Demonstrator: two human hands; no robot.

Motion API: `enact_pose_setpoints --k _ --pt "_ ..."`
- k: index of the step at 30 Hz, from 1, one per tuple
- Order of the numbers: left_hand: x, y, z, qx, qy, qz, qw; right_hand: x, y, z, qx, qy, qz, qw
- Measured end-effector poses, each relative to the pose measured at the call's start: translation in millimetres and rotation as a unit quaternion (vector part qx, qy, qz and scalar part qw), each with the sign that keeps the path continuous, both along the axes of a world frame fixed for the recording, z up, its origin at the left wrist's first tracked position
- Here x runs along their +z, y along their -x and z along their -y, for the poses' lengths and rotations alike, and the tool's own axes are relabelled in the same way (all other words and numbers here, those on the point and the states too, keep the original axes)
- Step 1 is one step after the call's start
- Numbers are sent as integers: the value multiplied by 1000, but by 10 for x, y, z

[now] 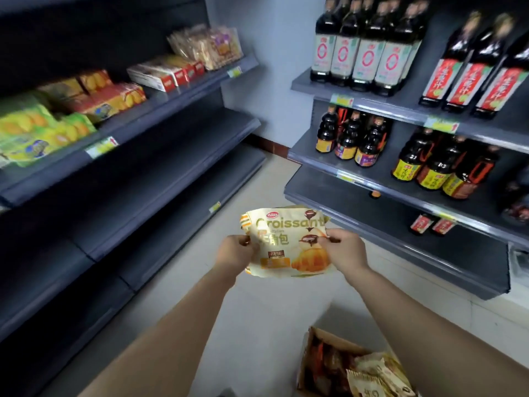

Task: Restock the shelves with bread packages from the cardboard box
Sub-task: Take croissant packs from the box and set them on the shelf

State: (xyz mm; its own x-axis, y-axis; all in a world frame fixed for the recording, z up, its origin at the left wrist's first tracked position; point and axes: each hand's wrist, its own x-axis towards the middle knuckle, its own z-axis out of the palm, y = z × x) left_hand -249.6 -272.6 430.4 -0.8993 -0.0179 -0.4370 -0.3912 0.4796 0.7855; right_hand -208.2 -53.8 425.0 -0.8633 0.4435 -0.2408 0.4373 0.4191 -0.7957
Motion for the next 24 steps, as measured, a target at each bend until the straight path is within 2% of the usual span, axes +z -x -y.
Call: enact_pose_setpoints --k 10,20,24 --pt "1124 800 1378 130 -18 -144 981 1041 1204 1336 74 -8 -99 992" --pt "2193 1501 2567 167 13 -274 947 2093 2220 2576 118 34 -217 968" --pt "2522 1741 2895 202 -2 -315 927 2464 2583 2935 139 52 -255 956"
